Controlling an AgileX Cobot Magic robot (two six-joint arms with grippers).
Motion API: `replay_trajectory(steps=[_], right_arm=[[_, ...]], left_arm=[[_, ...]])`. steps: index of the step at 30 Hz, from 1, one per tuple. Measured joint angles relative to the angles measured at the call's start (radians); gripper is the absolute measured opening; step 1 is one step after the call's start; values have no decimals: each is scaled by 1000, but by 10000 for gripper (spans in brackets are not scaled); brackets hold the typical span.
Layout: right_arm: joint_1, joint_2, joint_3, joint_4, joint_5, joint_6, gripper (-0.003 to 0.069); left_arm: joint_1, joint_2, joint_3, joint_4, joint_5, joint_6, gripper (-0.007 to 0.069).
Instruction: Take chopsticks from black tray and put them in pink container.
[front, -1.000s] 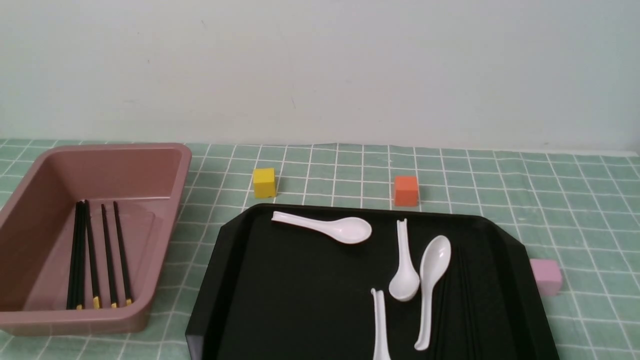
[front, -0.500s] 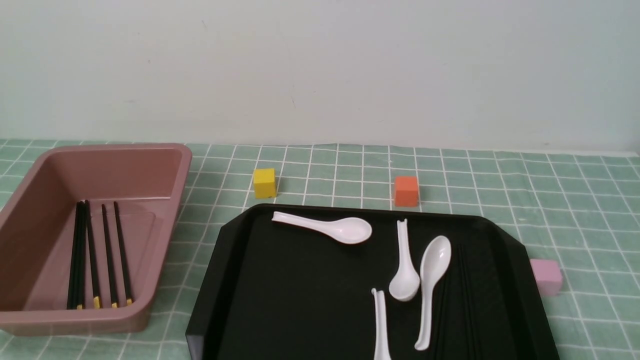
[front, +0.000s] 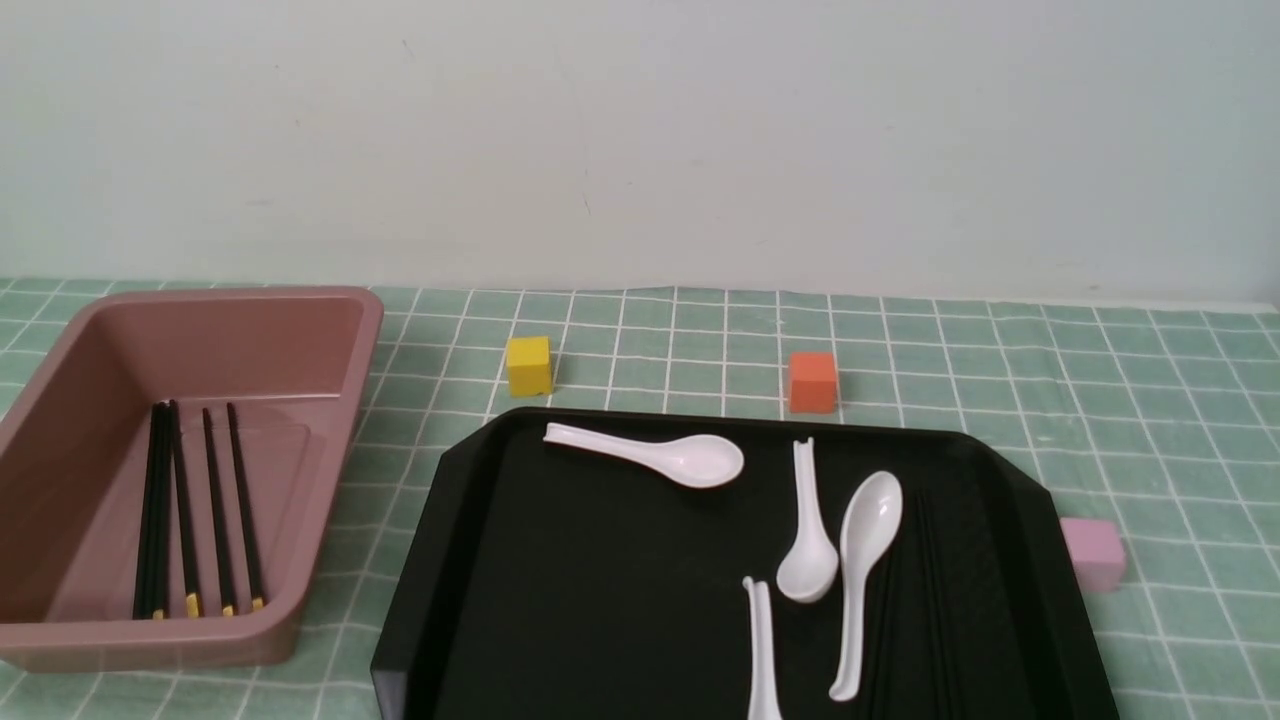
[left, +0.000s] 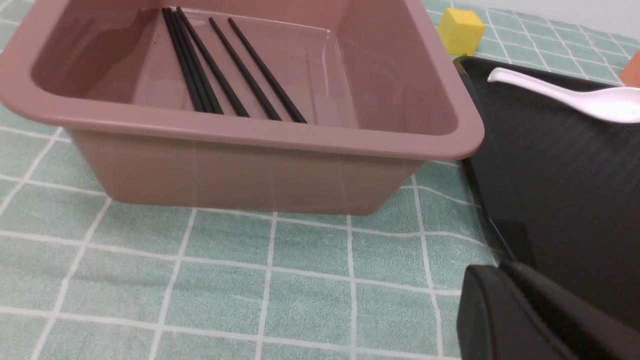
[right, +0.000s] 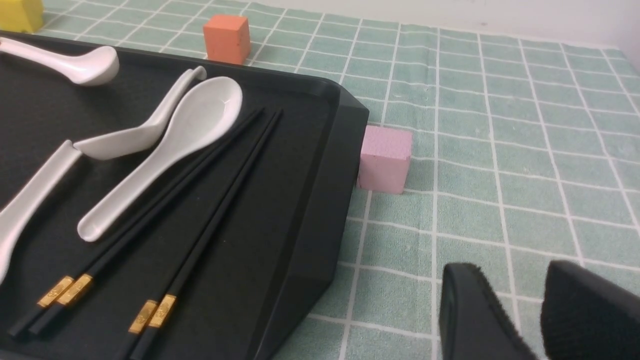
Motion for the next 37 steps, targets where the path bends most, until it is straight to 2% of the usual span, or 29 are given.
replay_trajectory(steps=[37], right_arm=[[0, 0, 0, 0, 0, 0, 240]], left_arm=[[0, 0, 0, 0, 1, 0, 51]])
